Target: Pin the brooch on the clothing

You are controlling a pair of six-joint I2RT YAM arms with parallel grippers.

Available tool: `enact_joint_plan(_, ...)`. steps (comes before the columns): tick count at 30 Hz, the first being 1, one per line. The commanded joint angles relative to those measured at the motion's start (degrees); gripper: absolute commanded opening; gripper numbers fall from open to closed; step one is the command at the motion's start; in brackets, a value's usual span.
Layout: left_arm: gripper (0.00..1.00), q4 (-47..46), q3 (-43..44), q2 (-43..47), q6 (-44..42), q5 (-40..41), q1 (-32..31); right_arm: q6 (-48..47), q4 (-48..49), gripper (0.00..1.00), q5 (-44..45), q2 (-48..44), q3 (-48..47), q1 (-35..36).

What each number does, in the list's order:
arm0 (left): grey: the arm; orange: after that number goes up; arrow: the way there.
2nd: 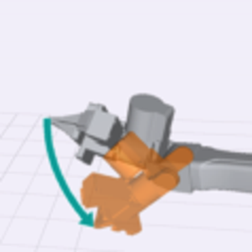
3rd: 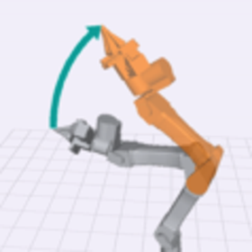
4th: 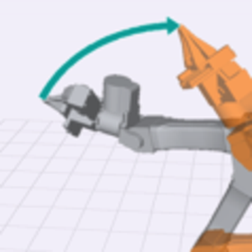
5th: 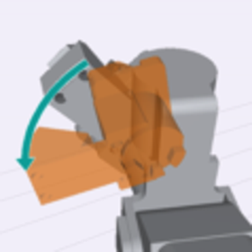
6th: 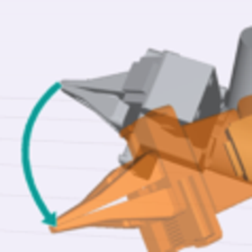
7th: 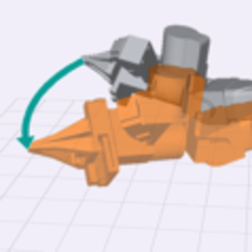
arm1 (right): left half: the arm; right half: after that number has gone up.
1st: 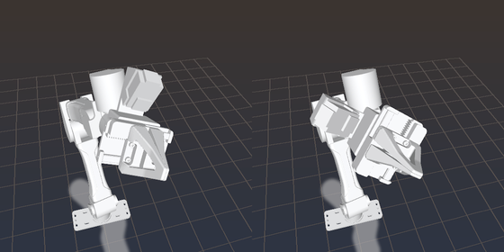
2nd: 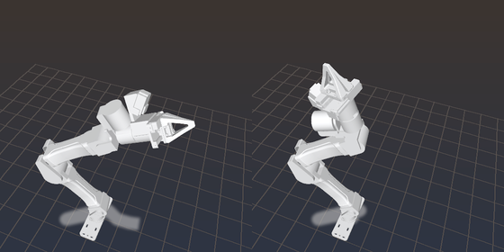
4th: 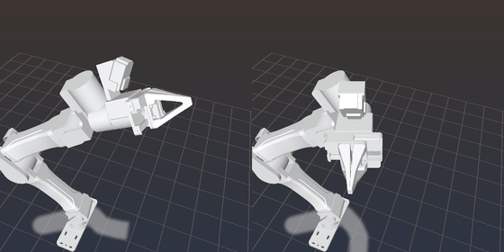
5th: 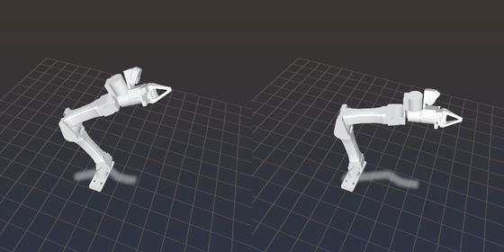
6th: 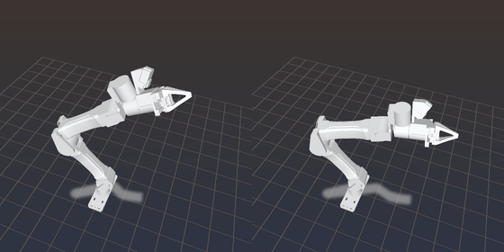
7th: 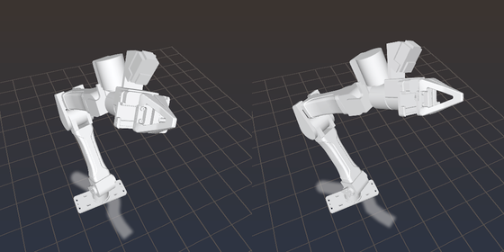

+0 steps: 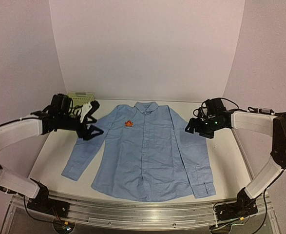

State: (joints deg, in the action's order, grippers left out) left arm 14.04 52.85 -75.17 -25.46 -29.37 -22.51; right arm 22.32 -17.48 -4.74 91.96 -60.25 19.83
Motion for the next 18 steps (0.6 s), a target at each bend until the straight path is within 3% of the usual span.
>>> enact_joint_plan(1, 0.89, -10.0, -17.1, 13.6, 13.1, 2.3, 0.6, -5.1, 7.8, 0.98, 2.1, -9.3, 6.9, -3.9)
enact_joint_plan(4, 0.99, -15.0, -25.1, 18.6, 22.7, 11.2, 0.6, -7.8, 16.5, 0.98, 2.8, -16.2, 15.0, -8.3)
enact_joint_plan(10, 0.99, -28.8, -34.1, 21.9, 37.1, 37.0, 4.6, -13.8, 33.1, 0.98, 3.4, -24.9, 28.8, -15.9)
enact_joint_plan(14, 1.00, -32.0, -38.3, 25.2, 30.6, 38.3, 6.6, -11.9, 41.8, 0.98, -0.4, -28.8, 36.1, -22.5)
enact_joint_plan(18, 1.00, -30.8, -41.6, 27.9, 27.2, 39.8, 6.9, -12.9, 50.6, 0.98, 1.6, -33.8, 43.1, -23.5)
